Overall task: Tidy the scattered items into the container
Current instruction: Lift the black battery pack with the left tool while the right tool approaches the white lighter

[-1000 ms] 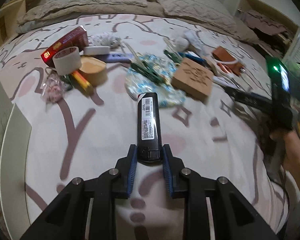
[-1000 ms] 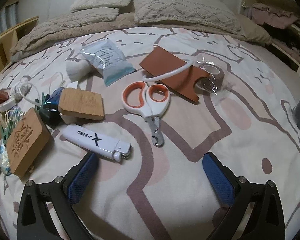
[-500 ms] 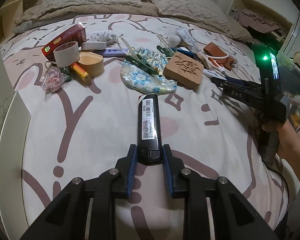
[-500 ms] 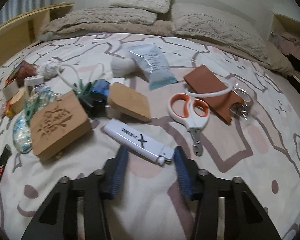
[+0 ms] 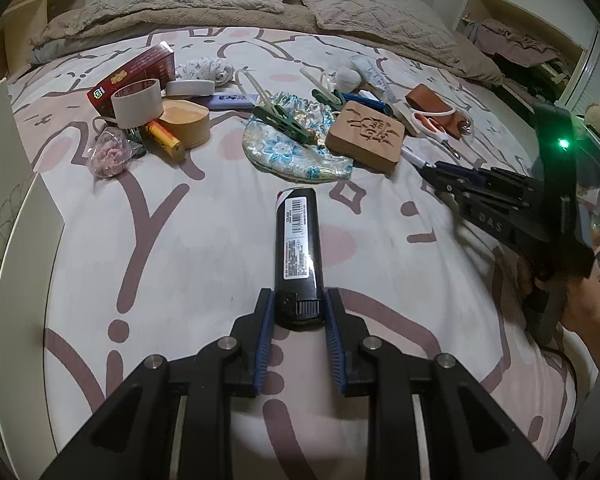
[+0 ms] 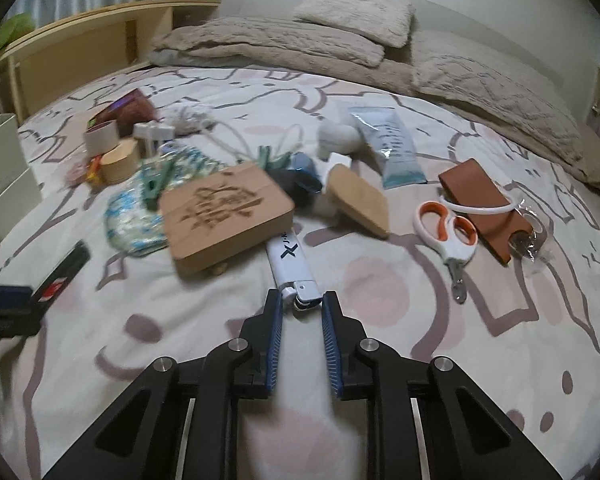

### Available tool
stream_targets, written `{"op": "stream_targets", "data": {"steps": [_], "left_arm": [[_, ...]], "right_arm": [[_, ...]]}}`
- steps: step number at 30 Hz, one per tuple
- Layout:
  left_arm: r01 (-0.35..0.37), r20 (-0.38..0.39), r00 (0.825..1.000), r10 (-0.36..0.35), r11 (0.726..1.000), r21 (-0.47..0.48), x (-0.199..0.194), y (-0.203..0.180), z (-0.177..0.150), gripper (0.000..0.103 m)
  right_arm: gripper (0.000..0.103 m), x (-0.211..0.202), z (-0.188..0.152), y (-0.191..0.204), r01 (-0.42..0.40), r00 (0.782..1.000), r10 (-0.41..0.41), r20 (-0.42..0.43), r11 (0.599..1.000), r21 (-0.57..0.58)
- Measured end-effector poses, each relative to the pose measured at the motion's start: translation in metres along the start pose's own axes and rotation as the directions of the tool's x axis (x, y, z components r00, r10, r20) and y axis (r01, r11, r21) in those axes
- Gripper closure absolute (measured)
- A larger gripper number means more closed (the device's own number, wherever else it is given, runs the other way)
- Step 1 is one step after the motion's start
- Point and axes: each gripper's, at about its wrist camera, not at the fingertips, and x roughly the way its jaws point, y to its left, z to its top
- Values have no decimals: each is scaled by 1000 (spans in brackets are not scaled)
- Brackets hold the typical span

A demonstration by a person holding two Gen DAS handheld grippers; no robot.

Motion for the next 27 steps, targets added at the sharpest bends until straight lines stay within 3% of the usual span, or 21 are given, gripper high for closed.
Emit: {"op": "stream_targets", "data": {"steps": [12,17,23,27], "left_arm": [[5,-1,1000,-5,1000,6,-3,1,-5,78],[3,0,1000,-3,999,39,-6,-5,-10,78],[92,-3,996,-92,989,117,-13,-20,-23,78],[135,-17,991,-134,973,189,-16,-35,-32,78]], "right_arm": [[82,-36,-31,8,-89,996,89,-12,995,39],[82,-55,-46,24,-85,996,85,-23,996,-15],[82,-75,-62,39,-100,995,98,-32,992,-71],[82,-84,-73,38,-126,991,124,-49,991,-42]]}}
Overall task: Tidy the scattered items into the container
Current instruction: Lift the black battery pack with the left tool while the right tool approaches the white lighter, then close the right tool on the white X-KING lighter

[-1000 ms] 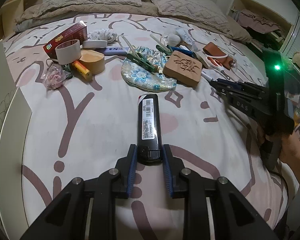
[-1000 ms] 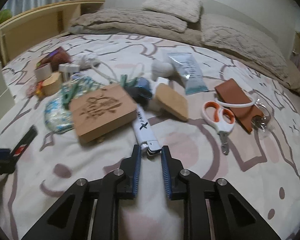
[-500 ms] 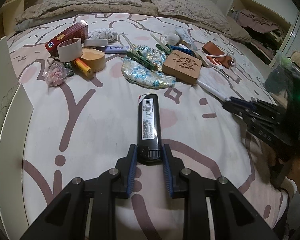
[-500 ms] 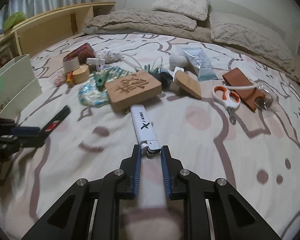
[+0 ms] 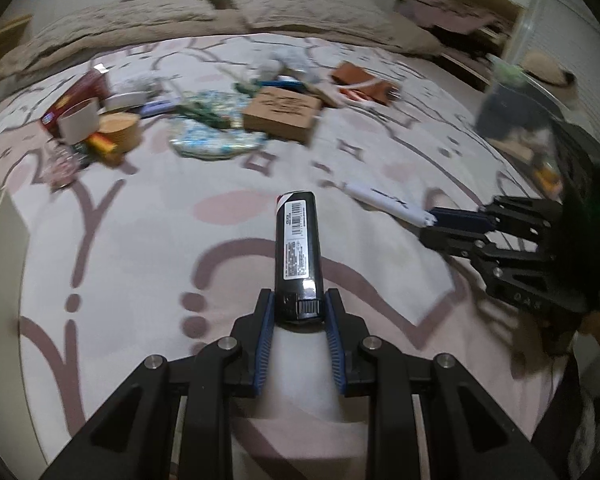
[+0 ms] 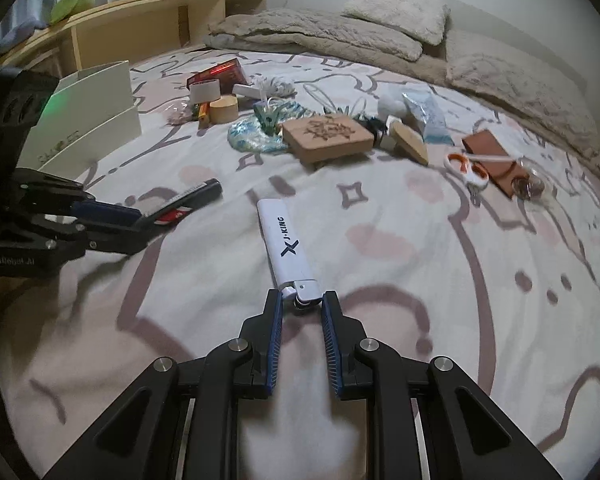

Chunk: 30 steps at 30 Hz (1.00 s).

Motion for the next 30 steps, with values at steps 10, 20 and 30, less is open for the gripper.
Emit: {"op": "stream_targets", "data": {"steps": [10,20,30], "left_arm": [[-48,-11,999,50,992,114,1,-18,-5,55],[-171,-8,985,171,984,59,1,-3,-5,41],[-321,-14,947,320,945,-62,4,28,4,21]], "right_arm": [[77,-3,-11,-2,75,996,-74,-45,997,31],[23,4,-9,-31,125,990,-114,-80,979,158],[18,6,-6,-29,129,989,-115,-89,977,169]]}}
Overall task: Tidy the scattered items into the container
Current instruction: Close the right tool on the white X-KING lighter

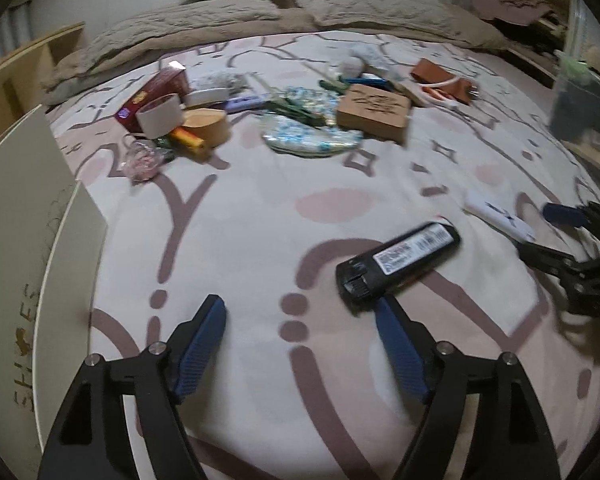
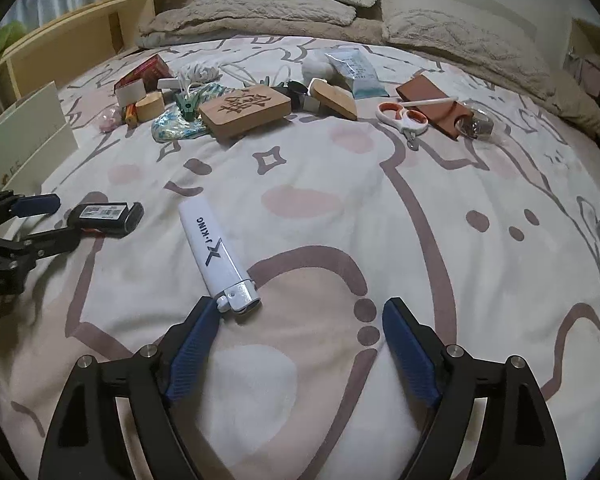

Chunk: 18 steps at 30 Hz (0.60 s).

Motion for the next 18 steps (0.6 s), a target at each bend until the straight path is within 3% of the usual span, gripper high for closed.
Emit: {"op": "stream_targets", "data": {"steps": [4,9,14,18], "left_arm": [[-46,-16,999,45,998,-48,8,8,7,11],[-34,-33,999,31,995,-91,11,16,9,7],[132,-25,991,-134,989,-60,4,7,9,7],[200,-33,979,-202,979,-51,2,-8,11,7]], "right_arm": [[16,2,3,-6,-12,1000,12,-6,1000,8],[16,3,7,-16,-40,999,41,-10,998,43],[16,8,13,-23,-46,999,47,-23,997,57],[16,11,18,-30,-45,998,47,-29,996,77]]}}
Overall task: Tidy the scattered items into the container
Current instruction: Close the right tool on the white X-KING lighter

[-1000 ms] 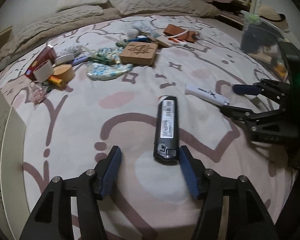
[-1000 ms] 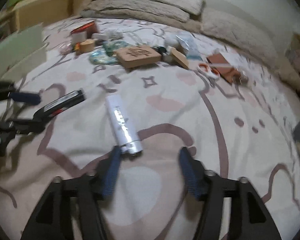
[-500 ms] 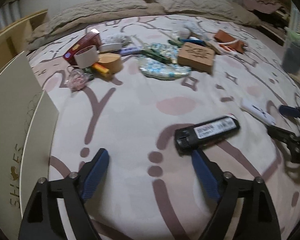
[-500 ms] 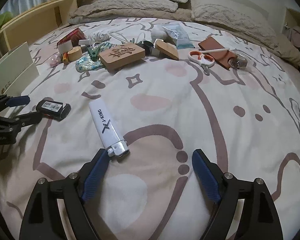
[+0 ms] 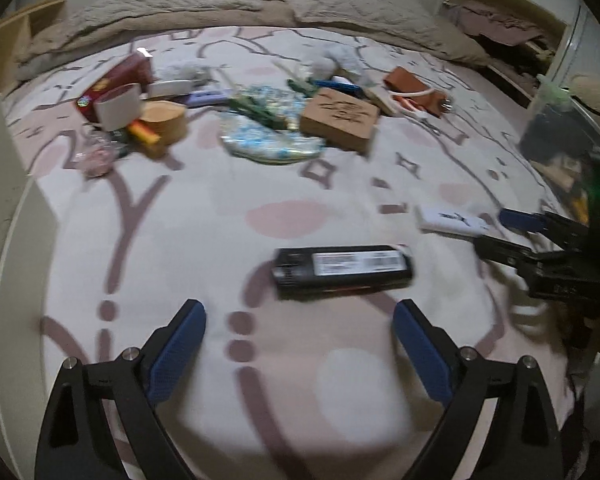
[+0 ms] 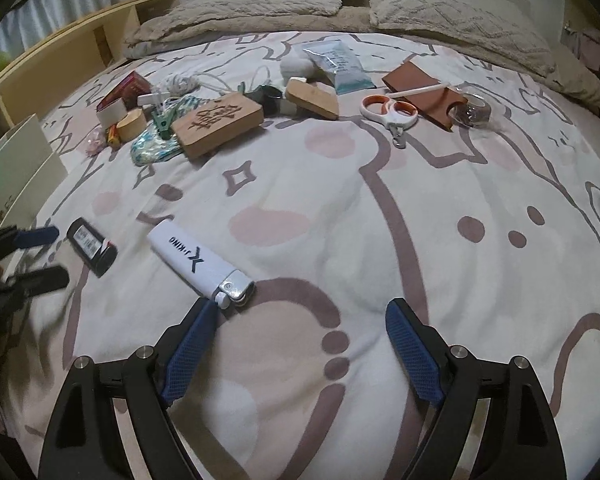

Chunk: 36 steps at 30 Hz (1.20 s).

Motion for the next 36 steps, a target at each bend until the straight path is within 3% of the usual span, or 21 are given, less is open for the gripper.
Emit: {"op": "stream_targets", "data": {"steps": [5,11,16,22,27,31,36], "left_arm": [[-2,-19,1000,2,1000,8,8,-13,6,4],[-16,-26,1000,15,1000,-7,15,-18,10,0],[-12,-31,999,9,996,-90,20,-15,17,0],[-75,-28,997,73,995,-71,24,-23,16,1],[-157,-6,988,157,988,-11,27,-32,12,3],[-151,7,988,151,988,-34,22,-24,12,19],[-129,20,991,130,991,-40,18,-18,10,20]], "right_arm": [[16,1,2,-8,2,1000,-2,3,999,34],[6,4,2,-17,31,999,-32,9,996,80],[6,0,-1,-26,53,998,-58,32,989,140],[0,-8,-11,-30,102,992,-115,59,976,191],[0,-9,-11,-19,106,993,-113,45,984,140],[0,-11,-10,-6,87,995,-91,41,993,75],[0,-14,-5,17,74,996,-74,48,997,-15]]}}
